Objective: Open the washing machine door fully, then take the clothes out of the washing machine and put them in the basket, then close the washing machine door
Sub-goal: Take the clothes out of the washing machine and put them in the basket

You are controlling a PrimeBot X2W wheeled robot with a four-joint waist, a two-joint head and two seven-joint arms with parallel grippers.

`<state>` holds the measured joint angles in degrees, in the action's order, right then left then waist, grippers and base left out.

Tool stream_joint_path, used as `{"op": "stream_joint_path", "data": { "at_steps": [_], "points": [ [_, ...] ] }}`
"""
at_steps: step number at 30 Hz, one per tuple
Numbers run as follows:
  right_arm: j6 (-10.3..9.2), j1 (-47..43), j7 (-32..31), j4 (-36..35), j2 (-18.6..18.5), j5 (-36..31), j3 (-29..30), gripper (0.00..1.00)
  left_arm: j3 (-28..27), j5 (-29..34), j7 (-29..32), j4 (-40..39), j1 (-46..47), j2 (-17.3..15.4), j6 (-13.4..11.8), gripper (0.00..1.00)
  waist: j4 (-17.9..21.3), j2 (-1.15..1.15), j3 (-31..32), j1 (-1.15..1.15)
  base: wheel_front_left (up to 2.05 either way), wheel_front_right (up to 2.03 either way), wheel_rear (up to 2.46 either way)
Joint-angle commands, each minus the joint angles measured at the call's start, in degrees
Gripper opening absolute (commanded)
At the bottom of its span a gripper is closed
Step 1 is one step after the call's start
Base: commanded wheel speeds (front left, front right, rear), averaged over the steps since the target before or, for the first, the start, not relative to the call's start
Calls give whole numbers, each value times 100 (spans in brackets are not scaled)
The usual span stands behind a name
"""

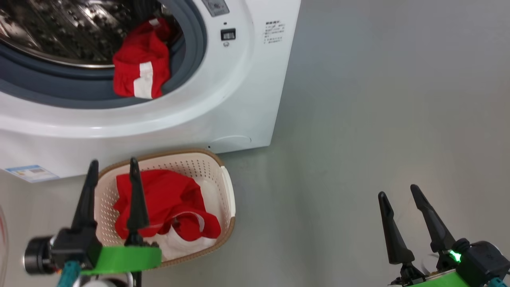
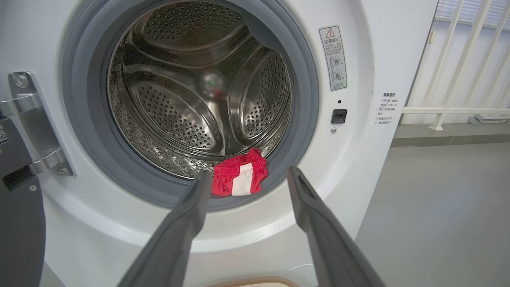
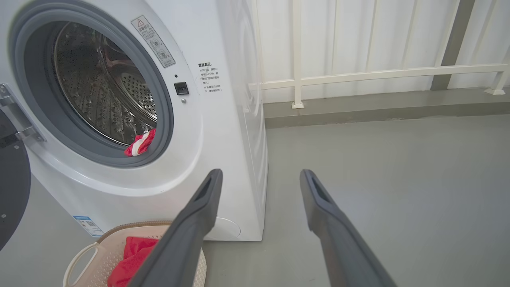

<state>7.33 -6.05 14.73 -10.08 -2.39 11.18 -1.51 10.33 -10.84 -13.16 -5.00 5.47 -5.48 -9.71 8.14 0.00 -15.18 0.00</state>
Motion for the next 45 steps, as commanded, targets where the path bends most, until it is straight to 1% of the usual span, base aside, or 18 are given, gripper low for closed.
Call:
{"op": "stream_joint_path", "data": {
  "at_steps": [1, 9, 13, 20, 24, 29, 34, 42, 45],
  "points": [
    [16, 181, 27, -183, -49, 43, -156, 100, -219, -83, 10, -24, 365, -107, 90, 100, 27, 0, -322, 0, 0, 0, 0],
    [16, 369, 27, -233, -49, 14, -169, 100, -283, -166, 78, 632, 1366, -259, 277, 100, 48, 0, -784, 0, 0, 0, 0],
    [16, 412, 27, -242, -49, 6, -163, 100, -278, -225, 167, 897, 1683, -291, 356, 100, 58, 0, -903, 0, 0, 0, 0],
    [16, 492, 27, -252, -49, -13, -198, 100, -317, -387, 316, 1617, 2497, -402, 569, 100, 89, 0, -1126, 0, 0, 0, 0],
    [16, 536, 27, -240, -49, -6, -242, 100, -330, -501, 381, 2095, 2969, -443, 713, 100, 138, 0, -1227, 0, 0, 0, 0],
    [16, 589, 27, -220, -49, 15, -299, 100, -345, -720, 477, 2691, 3550, -475, 983, 100, 238, 0, -1364, 0, 0, 0, 0],
    [16, 633, 27, -219, -49, 31, -351, 100, -374, -826, 502, 3327, 4155, -536, 1130, 100, 326, 0, -1503, 0, 0, 0, 0],
    [16, 724, 27, -220, -49, 102, -428, 100, -318, -883, 562, 4403, 4886, -608, 1277, 100, 487, 0, -1687, 0, 0, 0, 0],
    [16, 748, 27, -200, -49, 100, -479, 100, -261, -794, 548, 4823, 5134, -677, 1231, 100, 524, 0, -1737, 0, 0, 0, 0]
  ]
}}
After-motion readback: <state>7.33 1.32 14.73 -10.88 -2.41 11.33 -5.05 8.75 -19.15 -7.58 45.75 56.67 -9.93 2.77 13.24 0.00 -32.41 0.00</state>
